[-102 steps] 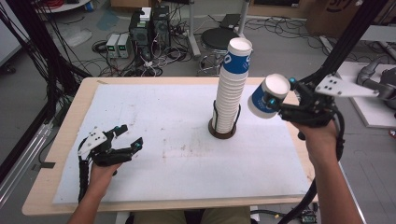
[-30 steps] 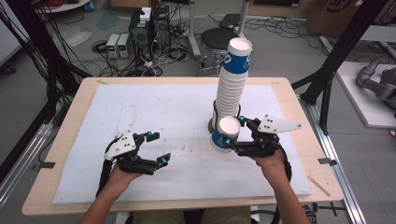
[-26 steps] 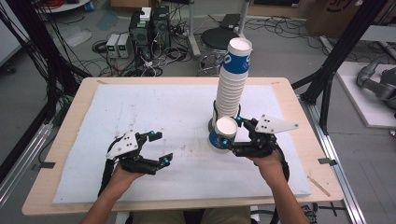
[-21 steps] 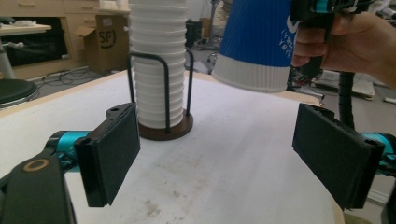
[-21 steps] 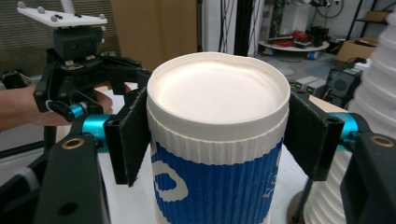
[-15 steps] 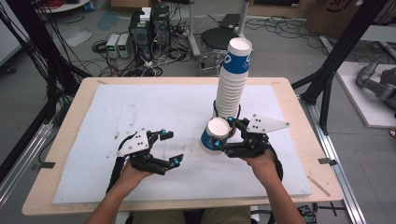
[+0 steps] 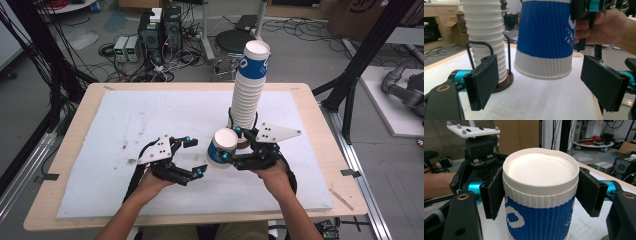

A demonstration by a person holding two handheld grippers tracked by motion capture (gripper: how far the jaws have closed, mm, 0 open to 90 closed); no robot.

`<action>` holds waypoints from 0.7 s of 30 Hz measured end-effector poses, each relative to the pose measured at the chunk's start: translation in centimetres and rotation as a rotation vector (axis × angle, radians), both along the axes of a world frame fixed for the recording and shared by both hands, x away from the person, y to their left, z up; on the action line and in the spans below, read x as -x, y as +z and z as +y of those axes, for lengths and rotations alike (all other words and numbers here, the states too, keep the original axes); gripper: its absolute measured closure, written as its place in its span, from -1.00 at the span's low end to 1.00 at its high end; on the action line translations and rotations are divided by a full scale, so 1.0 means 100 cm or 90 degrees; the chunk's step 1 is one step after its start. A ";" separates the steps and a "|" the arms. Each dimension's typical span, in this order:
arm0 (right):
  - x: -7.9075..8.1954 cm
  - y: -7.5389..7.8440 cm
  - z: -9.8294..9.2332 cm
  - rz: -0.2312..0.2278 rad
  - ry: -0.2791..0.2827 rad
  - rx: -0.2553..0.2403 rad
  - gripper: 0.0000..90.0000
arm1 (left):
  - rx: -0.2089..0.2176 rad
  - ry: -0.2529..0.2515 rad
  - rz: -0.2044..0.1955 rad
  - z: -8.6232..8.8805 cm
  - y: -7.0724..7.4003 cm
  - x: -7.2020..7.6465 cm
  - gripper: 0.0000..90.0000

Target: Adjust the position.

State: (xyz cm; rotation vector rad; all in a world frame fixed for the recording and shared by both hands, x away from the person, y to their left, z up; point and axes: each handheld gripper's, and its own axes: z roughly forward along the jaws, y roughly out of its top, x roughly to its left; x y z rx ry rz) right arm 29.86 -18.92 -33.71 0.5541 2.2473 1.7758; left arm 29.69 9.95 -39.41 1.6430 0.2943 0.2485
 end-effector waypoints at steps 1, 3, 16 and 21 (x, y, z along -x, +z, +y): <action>0.000 0.000 0.001 0.001 0.000 -0.001 -0.34 | 0.000 -0.004 -0.002 -0.002 0.000 0.000 -0.67; 0.000 0.000 0.002 0.003 0.005 -0.001 -0.34 | 0.002 -0.004 -0.003 -0.006 0.000 -0.001 -0.68; 0.001 -0.004 0.008 0.024 0.020 -0.021 -0.34 | -0.013 -0.020 -0.010 -0.023 -0.003 -0.003 -0.68; 0.002 -0.004 0.010 0.030 0.027 -0.028 -0.34 | -0.012 -0.021 -0.005 -0.024 -0.003 -0.003 -0.68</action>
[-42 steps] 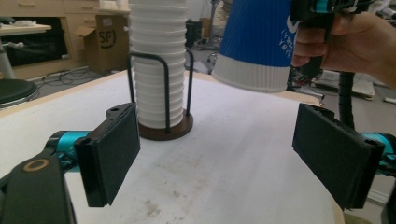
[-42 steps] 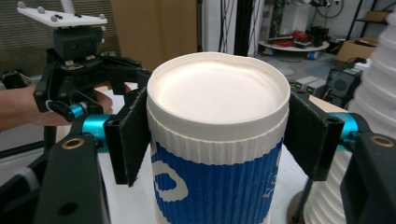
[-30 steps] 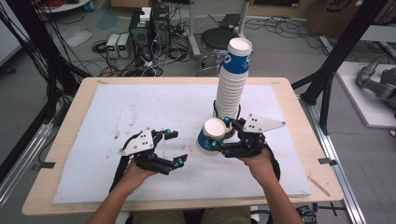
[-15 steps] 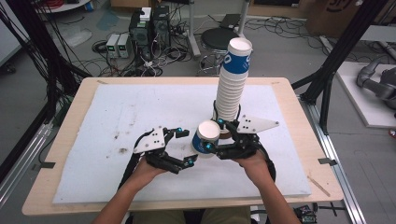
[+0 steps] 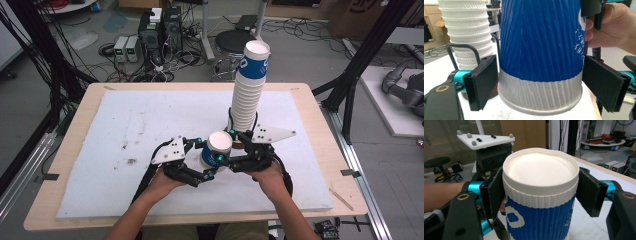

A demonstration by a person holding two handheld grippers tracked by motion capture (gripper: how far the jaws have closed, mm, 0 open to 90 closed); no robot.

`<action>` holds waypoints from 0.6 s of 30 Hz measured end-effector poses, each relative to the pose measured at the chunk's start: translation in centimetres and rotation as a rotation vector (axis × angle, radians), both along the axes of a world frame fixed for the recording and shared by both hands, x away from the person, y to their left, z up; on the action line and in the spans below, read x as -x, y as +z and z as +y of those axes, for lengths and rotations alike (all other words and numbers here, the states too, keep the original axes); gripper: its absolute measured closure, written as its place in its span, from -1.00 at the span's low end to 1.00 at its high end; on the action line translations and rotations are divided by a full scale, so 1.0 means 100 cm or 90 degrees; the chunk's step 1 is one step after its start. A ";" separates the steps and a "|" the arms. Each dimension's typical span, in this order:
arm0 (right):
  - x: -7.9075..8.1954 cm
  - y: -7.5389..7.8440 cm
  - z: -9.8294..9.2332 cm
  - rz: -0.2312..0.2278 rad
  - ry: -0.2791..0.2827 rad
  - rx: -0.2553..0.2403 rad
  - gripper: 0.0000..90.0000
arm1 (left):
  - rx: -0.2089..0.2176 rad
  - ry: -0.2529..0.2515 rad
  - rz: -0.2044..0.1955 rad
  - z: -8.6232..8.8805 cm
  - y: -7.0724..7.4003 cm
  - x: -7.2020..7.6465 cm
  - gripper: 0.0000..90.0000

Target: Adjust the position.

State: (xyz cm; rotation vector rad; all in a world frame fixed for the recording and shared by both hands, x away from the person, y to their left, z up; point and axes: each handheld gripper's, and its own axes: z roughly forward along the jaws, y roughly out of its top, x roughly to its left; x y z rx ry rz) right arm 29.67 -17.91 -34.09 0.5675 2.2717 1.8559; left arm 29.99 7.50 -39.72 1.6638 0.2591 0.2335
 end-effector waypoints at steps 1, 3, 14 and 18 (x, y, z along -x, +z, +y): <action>0.000 0.000 0.000 0.003 0.001 -0.002 -0.34 | -0.001 0.000 0.000 0.000 0.000 0.000 -0.68; 0.000 0.000 0.000 0.006 0.003 -0.010 -0.34 | -0.003 -0.001 -0.002 0.000 0.000 0.000 -0.66; 0.000 -0.002 -0.002 0.016 0.004 -0.009 -0.35 | -0.043 0.002 -0.023 0.003 0.003 0.002 -0.38; 0.000 -0.003 -0.002 0.019 0.007 -0.006 -0.36 | -0.059 -0.002 -0.019 0.003 0.006 0.003 -0.36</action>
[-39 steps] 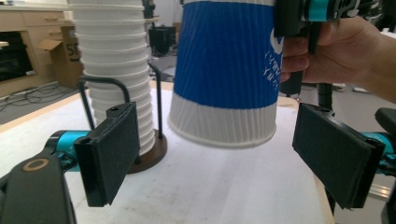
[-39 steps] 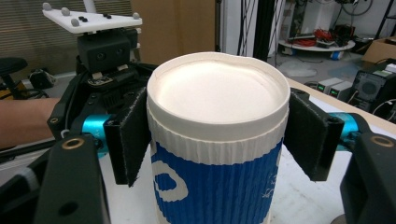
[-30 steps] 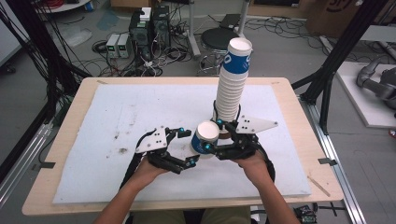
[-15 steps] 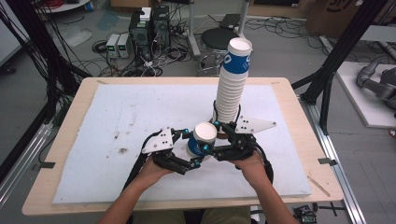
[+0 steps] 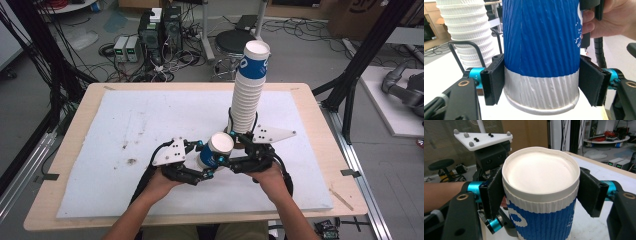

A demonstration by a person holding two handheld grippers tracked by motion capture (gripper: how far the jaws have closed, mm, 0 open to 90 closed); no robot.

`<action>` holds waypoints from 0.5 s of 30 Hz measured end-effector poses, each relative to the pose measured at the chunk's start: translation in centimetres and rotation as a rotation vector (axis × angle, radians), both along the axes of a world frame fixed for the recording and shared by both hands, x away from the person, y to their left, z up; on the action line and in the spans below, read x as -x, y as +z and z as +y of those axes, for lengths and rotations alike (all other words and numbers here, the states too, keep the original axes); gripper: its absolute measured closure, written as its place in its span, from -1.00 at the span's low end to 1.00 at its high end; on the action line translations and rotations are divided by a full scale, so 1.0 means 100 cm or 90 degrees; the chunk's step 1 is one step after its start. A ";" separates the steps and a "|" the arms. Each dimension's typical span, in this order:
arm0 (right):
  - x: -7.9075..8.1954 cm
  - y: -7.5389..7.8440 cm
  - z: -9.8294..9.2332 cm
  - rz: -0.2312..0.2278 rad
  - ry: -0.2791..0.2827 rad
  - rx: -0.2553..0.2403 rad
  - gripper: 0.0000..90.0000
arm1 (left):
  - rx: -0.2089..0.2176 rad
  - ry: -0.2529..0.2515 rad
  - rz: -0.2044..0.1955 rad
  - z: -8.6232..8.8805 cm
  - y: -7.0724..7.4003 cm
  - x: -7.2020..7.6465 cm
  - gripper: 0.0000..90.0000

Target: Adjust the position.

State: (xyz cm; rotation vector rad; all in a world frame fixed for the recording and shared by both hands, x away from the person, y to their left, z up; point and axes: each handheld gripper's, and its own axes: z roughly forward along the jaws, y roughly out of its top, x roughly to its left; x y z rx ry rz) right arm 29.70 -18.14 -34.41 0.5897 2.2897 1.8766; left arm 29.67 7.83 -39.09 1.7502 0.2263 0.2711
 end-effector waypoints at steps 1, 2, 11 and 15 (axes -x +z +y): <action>0.000 0.000 0.000 -0.001 0.003 0.001 -0.37 | -0.004 -0.004 0.001 0.000 0.001 0.000 -0.35; 0.001 0.001 0.000 -0.002 0.005 0.004 -0.38 | -0.007 -0.005 0.002 0.001 0.002 0.000 -0.35; 0.001 0.013 -0.009 -0.019 0.021 0.014 -0.56 | -0.065 -0.011 0.036 0.007 0.009 -0.001 -0.35; 0.000 0.020 -0.013 -0.042 0.031 0.063 -0.56 | -0.096 -0.021 0.037 0.011 0.015 -0.001 -0.35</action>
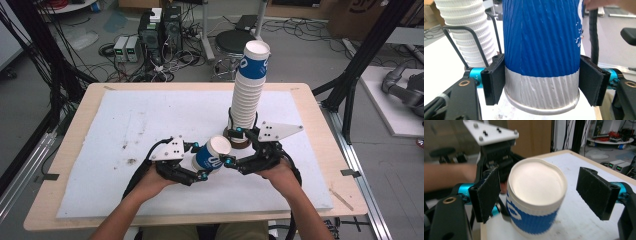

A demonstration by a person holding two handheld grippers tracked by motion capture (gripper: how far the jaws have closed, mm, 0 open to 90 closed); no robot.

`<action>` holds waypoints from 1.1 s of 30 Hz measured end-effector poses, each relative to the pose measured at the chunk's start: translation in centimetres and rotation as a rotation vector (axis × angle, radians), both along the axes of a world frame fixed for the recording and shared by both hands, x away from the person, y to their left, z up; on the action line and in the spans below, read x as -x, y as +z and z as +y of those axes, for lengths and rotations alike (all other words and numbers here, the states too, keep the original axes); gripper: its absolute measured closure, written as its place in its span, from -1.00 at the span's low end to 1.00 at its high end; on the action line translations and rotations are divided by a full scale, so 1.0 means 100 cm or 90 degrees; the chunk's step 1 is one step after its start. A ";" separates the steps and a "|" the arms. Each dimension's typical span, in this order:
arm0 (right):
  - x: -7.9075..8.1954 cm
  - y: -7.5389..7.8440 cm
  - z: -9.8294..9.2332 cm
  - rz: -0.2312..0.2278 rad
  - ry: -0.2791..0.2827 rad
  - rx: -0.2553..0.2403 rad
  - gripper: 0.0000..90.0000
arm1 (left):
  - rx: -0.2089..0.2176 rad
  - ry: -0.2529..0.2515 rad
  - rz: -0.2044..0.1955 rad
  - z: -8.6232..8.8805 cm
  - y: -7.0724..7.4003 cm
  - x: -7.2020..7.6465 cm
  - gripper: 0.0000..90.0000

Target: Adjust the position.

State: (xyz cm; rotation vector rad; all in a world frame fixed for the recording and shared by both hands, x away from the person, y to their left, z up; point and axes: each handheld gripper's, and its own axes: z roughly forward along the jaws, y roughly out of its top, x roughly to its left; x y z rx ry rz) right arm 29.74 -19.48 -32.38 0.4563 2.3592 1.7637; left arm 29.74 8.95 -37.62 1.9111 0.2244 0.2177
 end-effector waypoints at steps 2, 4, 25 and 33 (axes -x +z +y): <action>-0.001 0.004 -0.001 -0.010 0.009 0.024 -0.56 | -0.018 -0.004 0.001 0.002 0.004 0.000 -0.35; -0.001 0.007 -0.002 -0.019 0.018 0.045 -0.56 | -0.036 -0.010 0.005 0.003 0.007 0.000 -0.35; -0.011 0.032 0.016 -0.045 0.130 0.205 -0.56 | -0.137 -0.045 0.022 0.005 0.026 -0.003 -0.36; -0.014 0.025 0.037 -0.041 0.176 0.265 -0.56 | -0.158 -0.066 0.028 0.000 0.023 -0.001 -0.37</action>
